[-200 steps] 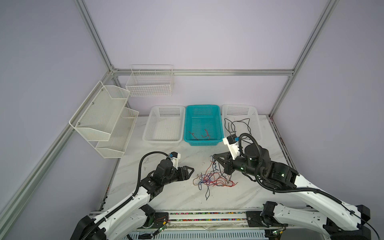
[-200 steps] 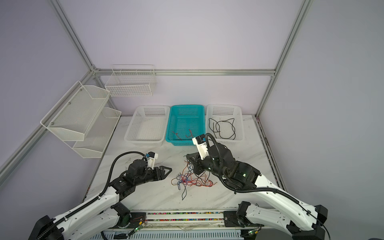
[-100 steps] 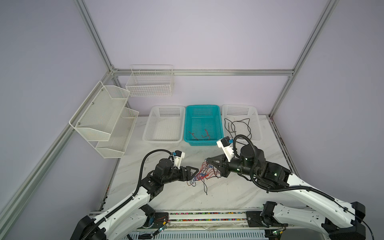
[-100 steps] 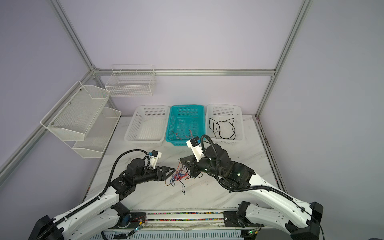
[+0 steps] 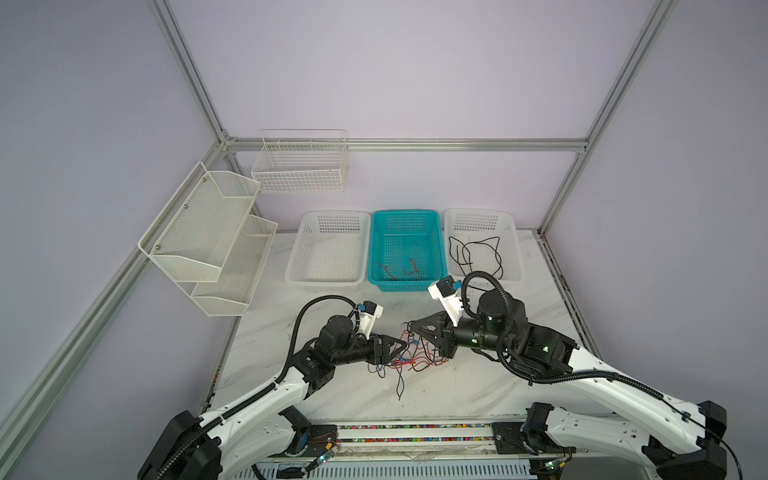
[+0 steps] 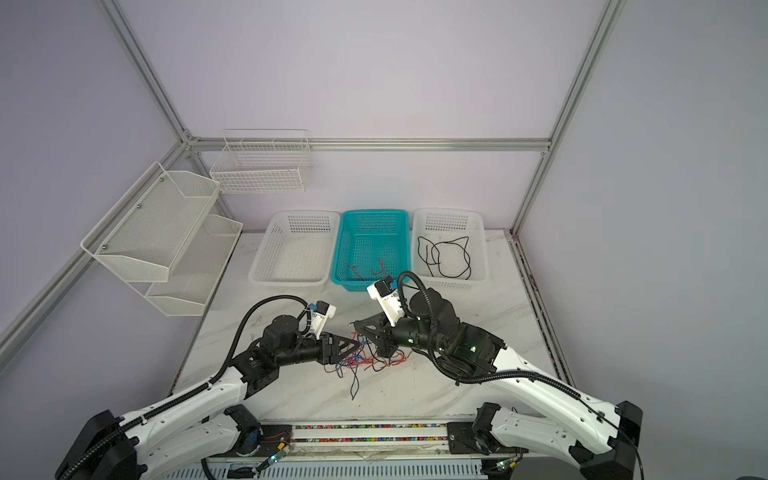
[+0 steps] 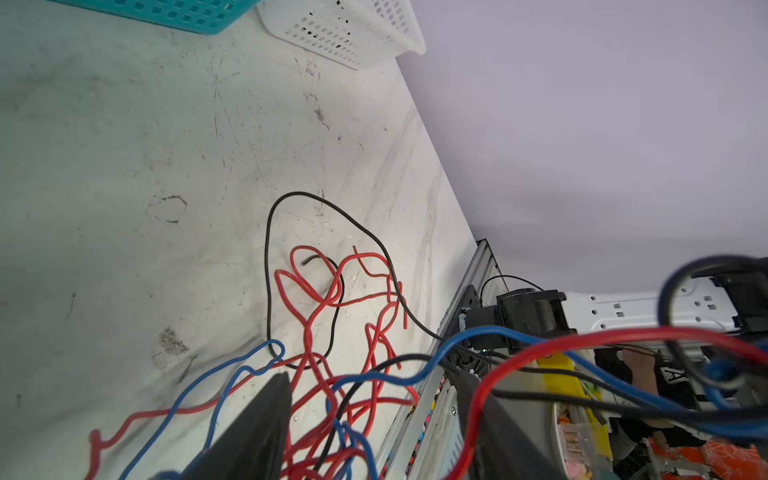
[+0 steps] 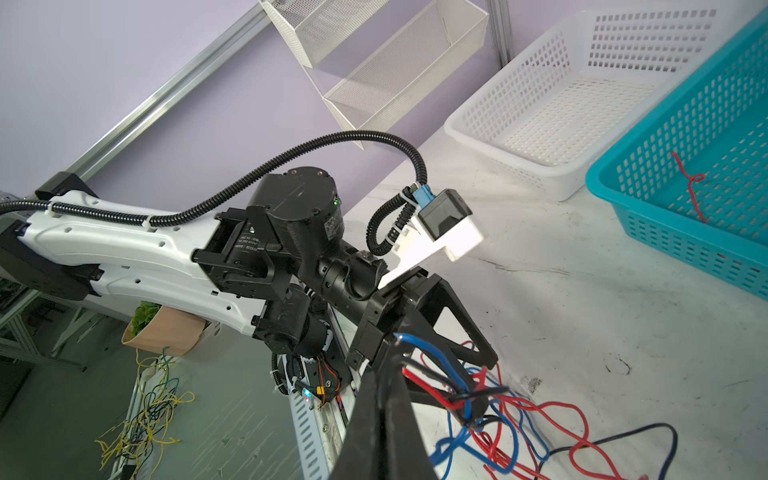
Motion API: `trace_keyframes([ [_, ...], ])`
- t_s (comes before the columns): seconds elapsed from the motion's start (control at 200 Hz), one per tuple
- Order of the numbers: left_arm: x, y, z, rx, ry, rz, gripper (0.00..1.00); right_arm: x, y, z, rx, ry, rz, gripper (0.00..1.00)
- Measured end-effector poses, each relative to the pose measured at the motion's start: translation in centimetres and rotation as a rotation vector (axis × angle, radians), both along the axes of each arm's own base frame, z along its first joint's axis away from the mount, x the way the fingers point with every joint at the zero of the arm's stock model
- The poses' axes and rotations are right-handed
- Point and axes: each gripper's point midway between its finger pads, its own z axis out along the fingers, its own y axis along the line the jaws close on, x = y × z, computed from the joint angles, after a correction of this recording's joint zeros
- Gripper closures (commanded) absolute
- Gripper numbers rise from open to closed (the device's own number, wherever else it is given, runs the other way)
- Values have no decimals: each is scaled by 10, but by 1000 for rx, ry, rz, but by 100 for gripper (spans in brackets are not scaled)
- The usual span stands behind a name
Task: Untangle the cables
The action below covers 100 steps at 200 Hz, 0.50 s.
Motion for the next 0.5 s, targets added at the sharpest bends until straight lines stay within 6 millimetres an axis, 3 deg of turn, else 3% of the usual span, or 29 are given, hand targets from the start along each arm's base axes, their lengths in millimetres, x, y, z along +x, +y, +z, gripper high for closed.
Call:
trace_keyframes([
  [0.14,2,-5,7,-1,-22,-13,72,-1,1,-4,-1,9,7,100],
  [0.26,5,-5,9,10,-45,-8,100,-1,0,-7,-5,17,4,100],
  [0.5,14,17,14,118,-69,110,100,6,-15,-24,-21,34,-90,100],
])
